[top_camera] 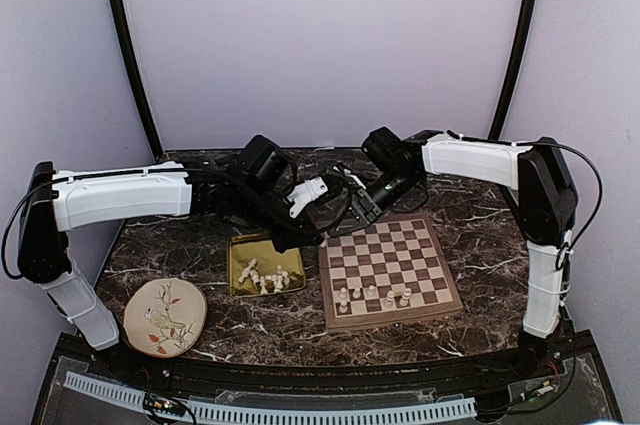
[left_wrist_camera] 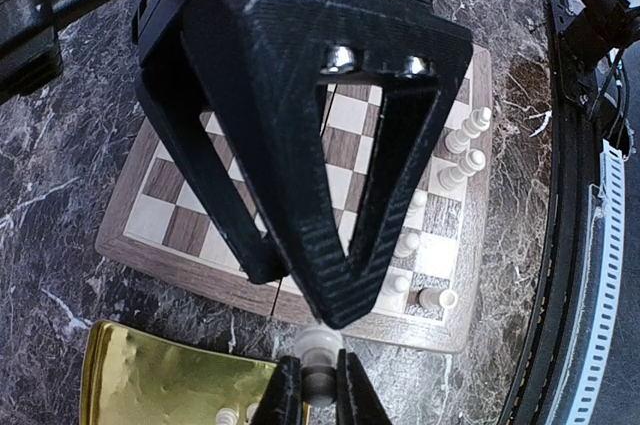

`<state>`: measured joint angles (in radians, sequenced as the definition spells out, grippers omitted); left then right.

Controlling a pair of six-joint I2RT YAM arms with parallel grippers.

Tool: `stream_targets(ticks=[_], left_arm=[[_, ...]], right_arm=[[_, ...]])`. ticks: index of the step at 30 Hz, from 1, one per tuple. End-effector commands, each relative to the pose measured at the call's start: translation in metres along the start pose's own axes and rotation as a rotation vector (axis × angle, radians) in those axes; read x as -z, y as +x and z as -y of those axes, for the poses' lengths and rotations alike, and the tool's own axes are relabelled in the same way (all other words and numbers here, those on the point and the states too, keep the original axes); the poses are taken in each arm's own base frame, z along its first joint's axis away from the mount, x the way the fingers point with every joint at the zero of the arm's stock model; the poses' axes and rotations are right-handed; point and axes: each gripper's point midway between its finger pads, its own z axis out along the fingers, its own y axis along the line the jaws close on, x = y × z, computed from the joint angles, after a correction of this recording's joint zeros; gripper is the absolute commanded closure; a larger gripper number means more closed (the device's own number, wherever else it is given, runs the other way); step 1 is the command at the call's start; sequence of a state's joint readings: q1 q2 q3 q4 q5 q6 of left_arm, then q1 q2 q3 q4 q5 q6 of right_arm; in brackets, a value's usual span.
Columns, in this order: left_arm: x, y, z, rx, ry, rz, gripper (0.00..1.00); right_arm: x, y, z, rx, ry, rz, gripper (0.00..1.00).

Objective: Set up the chess pieces on the board
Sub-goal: Pass from the left arm to the right

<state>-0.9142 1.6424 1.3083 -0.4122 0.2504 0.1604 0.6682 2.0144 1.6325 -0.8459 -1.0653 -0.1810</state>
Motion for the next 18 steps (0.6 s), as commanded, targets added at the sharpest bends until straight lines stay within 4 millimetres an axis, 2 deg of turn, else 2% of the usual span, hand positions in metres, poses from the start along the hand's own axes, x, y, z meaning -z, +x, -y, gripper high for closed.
stream_targets(ticks=[1, 7, 10, 13, 18], left_arm=[[0.003, -0.010, 0.002, -0.005, 0.003, 0.025, 0.96], [0.008, 0.005, -0.001, -0.008, -0.030, -0.011, 0.96], [0.013, 0.012, -0.002, -0.017, -0.045, -0.036, 0.96], [0.012, 0.017, 0.000, -0.031, -0.030, -0.078, 0.96], [-0.002, 0.012, 0.009, -0.080, 0.018, -0.128, 0.95]], right_arm=[[-0.002, -0.004, -0.005, 0.013, -0.021, -0.002, 0.64], [0.001, -0.001, -0.005, 0.034, 0.006, -0.003, 0.65], [0.009, 0.000, -0.005, 0.055, 0.036, 0.004, 0.65], [0.029, -0.002, 0.001, 0.082, 0.099, 0.037, 0.66], [0.081, 0.008, 0.028, 0.113, 0.301, 0.116, 0.67]])
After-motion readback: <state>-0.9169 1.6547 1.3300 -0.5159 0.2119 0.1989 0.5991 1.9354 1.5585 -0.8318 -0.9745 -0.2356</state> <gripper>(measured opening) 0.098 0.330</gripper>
